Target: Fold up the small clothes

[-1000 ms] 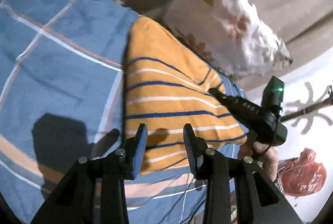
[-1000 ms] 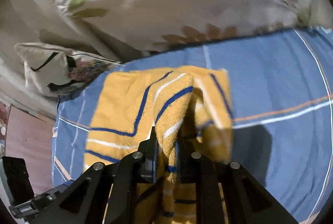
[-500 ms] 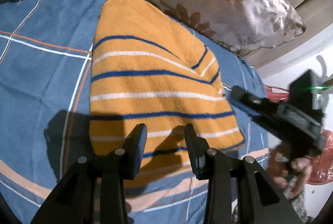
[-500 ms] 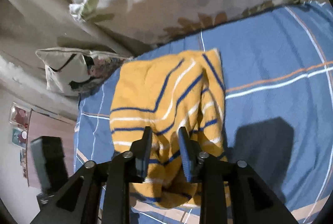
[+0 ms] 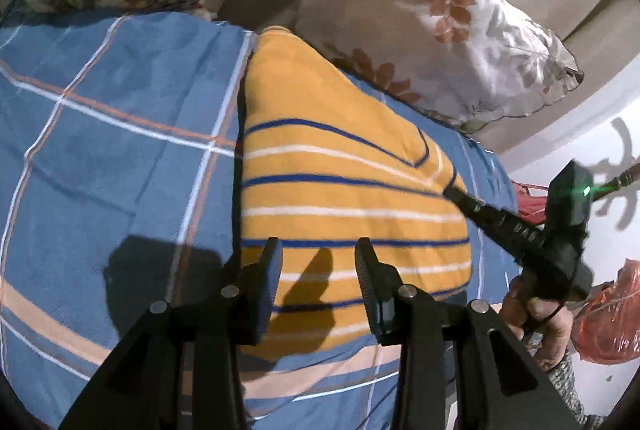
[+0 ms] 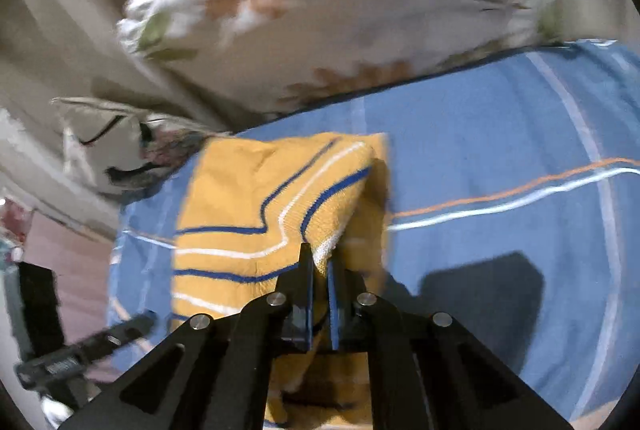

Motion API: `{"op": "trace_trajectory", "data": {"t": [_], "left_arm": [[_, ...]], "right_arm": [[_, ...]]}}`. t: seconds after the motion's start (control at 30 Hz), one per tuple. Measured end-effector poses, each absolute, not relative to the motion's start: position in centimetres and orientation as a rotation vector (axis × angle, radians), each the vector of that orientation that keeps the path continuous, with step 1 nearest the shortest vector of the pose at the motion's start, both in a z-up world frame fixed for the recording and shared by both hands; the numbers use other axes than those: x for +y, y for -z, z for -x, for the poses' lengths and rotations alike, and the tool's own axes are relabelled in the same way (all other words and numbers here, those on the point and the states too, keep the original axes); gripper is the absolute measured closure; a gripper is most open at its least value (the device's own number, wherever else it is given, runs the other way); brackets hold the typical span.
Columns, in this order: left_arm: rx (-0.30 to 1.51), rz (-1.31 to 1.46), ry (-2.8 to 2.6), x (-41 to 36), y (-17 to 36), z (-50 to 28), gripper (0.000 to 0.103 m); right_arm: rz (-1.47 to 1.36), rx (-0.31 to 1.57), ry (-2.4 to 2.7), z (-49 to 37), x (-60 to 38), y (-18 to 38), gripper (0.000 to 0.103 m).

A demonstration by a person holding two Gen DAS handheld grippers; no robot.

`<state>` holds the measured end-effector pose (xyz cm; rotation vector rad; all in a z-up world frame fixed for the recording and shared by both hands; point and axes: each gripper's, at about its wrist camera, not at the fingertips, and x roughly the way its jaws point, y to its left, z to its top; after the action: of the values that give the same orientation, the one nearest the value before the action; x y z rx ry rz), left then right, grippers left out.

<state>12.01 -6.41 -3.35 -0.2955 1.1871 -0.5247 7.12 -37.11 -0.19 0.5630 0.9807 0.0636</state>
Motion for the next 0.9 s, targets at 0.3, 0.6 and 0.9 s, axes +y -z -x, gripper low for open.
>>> {"op": "trace_trajectory", "data": {"t": [0.3,0.6,0.9], "left_arm": [[1.249,0.164,0.551,-11.7,6.4,-12.6,0.065],[1.185,0.229,0.554,-9.3,3.0,-13.0,0.064],[1.179,0.352,0.516,-4.5,4.1,-18.5,0.042]], "right_arm": [[-0.577,1.08,0.024,-6.5,-38.3,5.2,0.095],[-0.66,0.986,0.007,-5.6,-40.5,2.7,0.066],[-0.746,0.969,-0.106,-8.3,-40.0,3.8,0.027]]}}
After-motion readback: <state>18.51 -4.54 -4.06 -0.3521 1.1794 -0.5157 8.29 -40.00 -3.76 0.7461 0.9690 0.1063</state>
